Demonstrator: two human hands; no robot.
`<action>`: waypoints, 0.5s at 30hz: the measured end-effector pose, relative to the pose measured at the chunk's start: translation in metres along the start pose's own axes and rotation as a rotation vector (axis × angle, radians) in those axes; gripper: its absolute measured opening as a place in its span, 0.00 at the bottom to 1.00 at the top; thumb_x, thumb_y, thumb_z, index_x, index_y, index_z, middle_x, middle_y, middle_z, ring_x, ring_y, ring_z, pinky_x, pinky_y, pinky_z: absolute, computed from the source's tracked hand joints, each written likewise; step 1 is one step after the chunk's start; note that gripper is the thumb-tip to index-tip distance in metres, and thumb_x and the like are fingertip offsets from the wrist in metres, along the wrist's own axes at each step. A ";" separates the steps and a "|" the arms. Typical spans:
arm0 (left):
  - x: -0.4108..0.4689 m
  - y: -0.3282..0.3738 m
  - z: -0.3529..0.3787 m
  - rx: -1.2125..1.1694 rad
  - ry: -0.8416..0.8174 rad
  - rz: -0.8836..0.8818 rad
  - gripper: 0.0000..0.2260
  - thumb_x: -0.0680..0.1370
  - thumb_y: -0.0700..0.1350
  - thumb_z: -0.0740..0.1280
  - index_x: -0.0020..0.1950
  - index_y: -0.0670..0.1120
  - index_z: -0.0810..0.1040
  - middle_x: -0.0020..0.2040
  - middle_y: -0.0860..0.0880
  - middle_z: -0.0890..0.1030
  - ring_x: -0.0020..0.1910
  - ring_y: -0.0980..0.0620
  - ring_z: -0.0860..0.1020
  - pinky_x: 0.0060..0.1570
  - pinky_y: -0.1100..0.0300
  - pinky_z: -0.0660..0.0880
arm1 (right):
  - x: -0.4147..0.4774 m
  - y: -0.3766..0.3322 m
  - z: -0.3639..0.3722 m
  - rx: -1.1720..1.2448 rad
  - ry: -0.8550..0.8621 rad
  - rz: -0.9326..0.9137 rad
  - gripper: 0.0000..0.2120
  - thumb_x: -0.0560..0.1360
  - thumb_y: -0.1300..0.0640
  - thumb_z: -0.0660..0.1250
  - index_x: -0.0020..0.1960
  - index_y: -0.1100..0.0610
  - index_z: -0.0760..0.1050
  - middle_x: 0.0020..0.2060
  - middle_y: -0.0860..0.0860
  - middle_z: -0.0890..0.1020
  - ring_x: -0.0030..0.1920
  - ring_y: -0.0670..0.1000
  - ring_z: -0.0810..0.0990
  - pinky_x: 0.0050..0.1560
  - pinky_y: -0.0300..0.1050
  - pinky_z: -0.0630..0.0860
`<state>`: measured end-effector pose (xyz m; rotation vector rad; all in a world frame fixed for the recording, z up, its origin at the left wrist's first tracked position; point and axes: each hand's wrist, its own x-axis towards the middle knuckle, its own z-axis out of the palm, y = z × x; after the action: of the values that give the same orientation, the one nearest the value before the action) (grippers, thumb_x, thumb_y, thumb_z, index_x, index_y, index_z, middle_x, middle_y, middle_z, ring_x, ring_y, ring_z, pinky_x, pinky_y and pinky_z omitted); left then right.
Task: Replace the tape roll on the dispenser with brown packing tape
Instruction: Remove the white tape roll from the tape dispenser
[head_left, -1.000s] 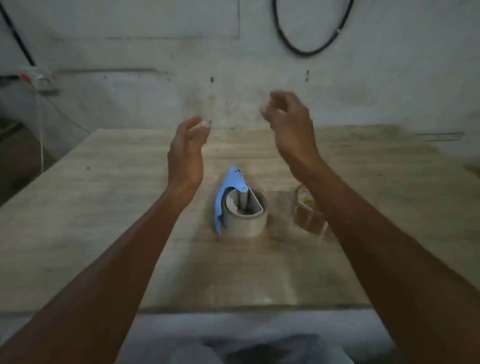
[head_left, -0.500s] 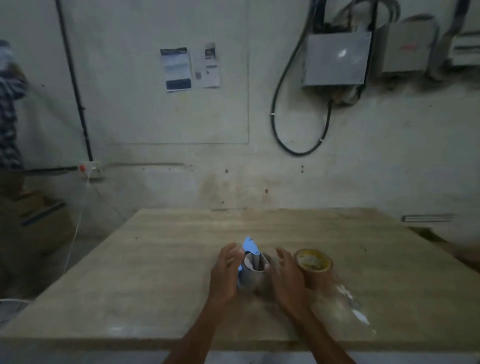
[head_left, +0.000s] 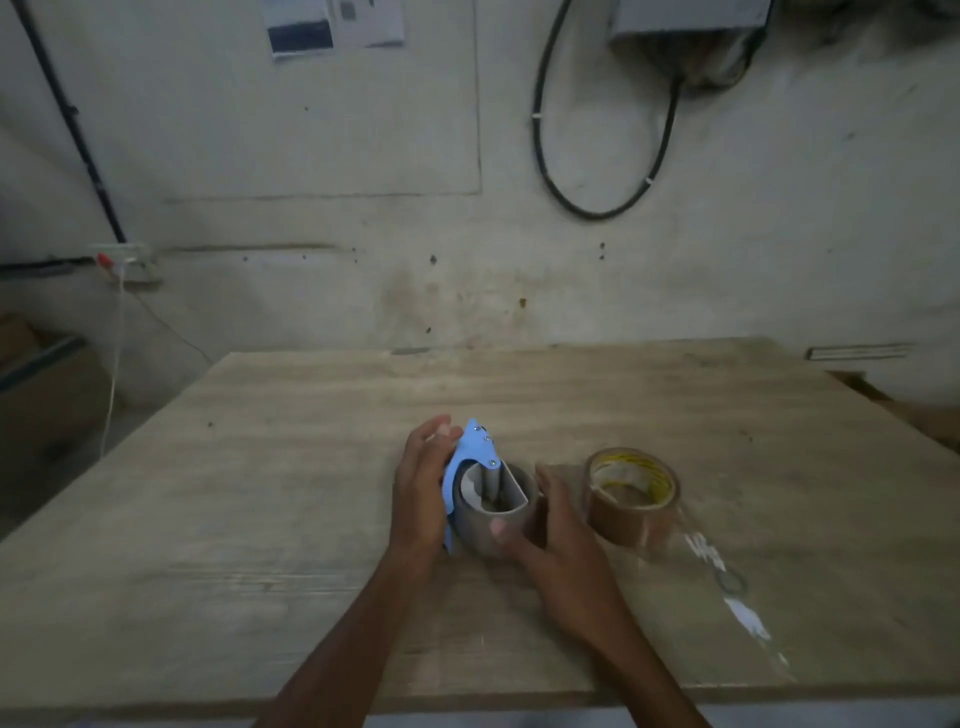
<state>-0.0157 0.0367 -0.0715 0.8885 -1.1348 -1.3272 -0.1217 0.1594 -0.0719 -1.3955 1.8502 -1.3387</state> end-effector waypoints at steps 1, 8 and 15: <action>-0.001 0.000 -0.001 -0.016 0.006 -0.008 0.12 0.82 0.46 0.67 0.64 0.45 0.80 0.60 0.46 0.85 0.61 0.45 0.83 0.61 0.51 0.78 | -0.001 0.001 0.000 0.017 0.003 0.012 0.47 0.64 0.31 0.62 0.78 0.48 0.57 0.72 0.42 0.70 0.71 0.42 0.69 0.71 0.43 0.65; -0.013 0.001 -0.004 0.025 -0.035 0.040 0.22 0.77 0.56 0.64 0.65 0.44 0.80 0.55 0.66 0.83 0.60 0.61 0.81 0.55 0.68 0.76 | -0.007 -0.004 0.000 -0.019 0.010 0.041 0.42 0.68 0.28 0.60 0.77 0.43 0.55 0.72 0.37 0.70 0.72 0.38 0.68 0.72 0.47 0.67; -0.014 0.001 -0.002 0.014 -0.023 0.041 0.20 0.80 0.57 0.66 0.65 0.45 0.80 0.57 0.63 0.84 0.62 0.55 0.81 0.61 0.60 0.75 | -0.005 -0.001 0.004 -0.024 0.030 0.043 0.41 0.70 0.28 0.63 0.76 0.48 0.59 0.71 0.42 0.72 0.71 0.43 0.71 0.70 0.54 0.70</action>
<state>-0.0119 0.0501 -0.0729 0.8574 -1.1757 -1.3000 -0.1161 0.1625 -0.0733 -1.3467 1.9109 -1.3271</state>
